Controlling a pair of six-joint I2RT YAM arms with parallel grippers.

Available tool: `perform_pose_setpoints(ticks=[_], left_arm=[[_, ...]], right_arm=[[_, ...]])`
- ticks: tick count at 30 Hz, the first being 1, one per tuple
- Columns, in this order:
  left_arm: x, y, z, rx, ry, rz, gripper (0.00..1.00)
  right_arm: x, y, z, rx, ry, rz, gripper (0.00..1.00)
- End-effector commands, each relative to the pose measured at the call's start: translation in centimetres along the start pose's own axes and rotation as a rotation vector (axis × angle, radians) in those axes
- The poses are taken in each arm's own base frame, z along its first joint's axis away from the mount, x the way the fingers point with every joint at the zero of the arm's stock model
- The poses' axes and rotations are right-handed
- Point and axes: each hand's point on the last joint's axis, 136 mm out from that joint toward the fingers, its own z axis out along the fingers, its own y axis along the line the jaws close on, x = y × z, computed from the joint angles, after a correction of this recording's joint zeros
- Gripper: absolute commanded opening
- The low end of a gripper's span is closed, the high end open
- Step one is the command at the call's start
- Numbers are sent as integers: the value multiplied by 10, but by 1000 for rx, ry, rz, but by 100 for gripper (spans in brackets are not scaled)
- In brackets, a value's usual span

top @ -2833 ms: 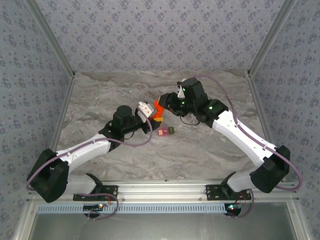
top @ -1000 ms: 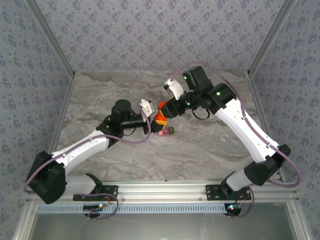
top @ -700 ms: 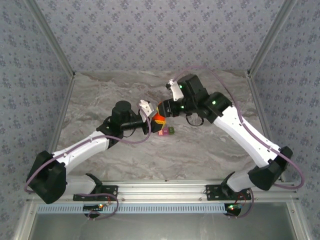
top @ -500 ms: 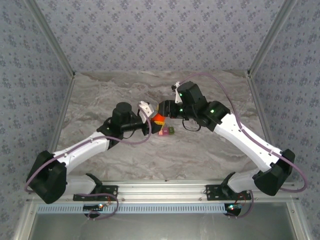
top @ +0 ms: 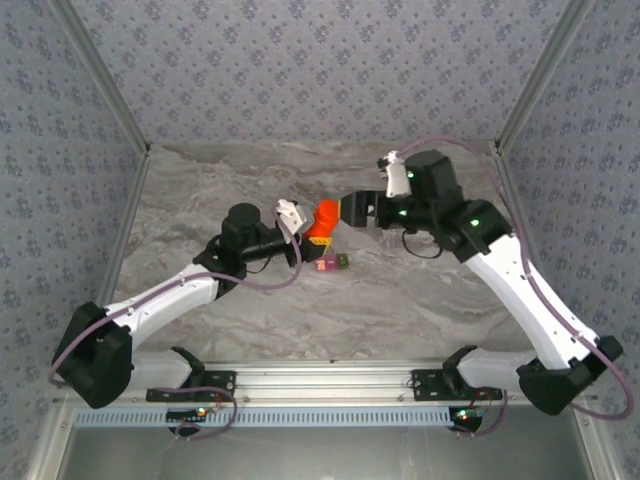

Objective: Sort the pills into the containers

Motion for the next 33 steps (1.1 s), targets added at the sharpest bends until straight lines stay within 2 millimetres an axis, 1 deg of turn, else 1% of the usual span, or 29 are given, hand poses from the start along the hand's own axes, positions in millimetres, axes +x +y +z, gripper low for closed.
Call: perform_pose_setpoints(ticks=[1, 4, 6, 11, 14, 16, 18, 28, 31, 33], left_arm=[[-30, -8, -7, 43, -73, 58, 0], [-31, -12, -6, 71, -63, 52, 0], [-31, -14, -6, 83, -58, 46, 0], [-30, -15, -4, 98, -57, 33, 0], [-30, -15, -2, 103, -59, 32, 0], [-29, -15, -2, 102, -58, 31, 0], [-28, -15, -2, 103, -57, 32, 0], [-28, -14, -1, 104, -56, 32, 0], [-28, -14, 0, 103, -56, 30, 0], [-28, -14, 0, 107, -55, 30, 0]], right_arm=[[13, 22, -1, -153, 91, -240, 82], [16, 19, 11, -161, 136, -369, 81], [14, 16, 18, -159, 160, -404, 80], [6, 16, 32, -169, 175, -418, 79], [6, 15, 38, -171, 184, -408, 78], [7, 14, 41, -174, 193, -402, 75], [8, 13, 43, -175, 199, -396, 74], [15, 22, 45, -230, 222, -387, 75], [16, 21, 45, -230, 223, -384, 71], [16, 23, 44, -239, 228, -383, 70]])
